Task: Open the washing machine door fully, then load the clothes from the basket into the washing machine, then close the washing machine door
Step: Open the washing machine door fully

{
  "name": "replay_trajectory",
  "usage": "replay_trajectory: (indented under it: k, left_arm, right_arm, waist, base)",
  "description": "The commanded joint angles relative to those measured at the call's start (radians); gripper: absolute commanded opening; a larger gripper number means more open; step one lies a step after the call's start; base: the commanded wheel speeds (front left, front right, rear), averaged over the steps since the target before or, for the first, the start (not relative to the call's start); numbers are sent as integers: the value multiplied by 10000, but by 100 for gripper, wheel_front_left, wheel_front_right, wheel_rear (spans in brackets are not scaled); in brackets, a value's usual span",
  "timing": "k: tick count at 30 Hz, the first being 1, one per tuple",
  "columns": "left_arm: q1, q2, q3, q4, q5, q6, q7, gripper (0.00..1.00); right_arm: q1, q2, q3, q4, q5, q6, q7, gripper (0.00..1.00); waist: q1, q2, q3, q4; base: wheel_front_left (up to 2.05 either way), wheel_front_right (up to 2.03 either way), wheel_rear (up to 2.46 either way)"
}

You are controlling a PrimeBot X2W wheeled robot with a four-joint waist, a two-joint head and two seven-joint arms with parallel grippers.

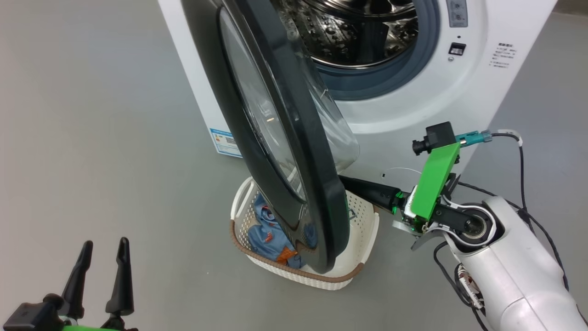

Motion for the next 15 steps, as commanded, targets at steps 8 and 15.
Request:
replay_trajectory:
  k: [8, 15]
  left_arm:
    - [-28, 107, 371, -103, 223, -31, -80, 100]
    - [-31, 198, 391, -45, 209, -31, -80, 100]
  right_arm:
    - [371, 525, 405, -426, 170, 17, 194, 0]
    - [488, 731, 484, -463, 216, 17, 177, 0]
  waist:
    - [0, 0, -339, 581]
    - [0, 0, -434, 984]
  base:
    - [0, 0, 0]
    - [0, 0, 0]
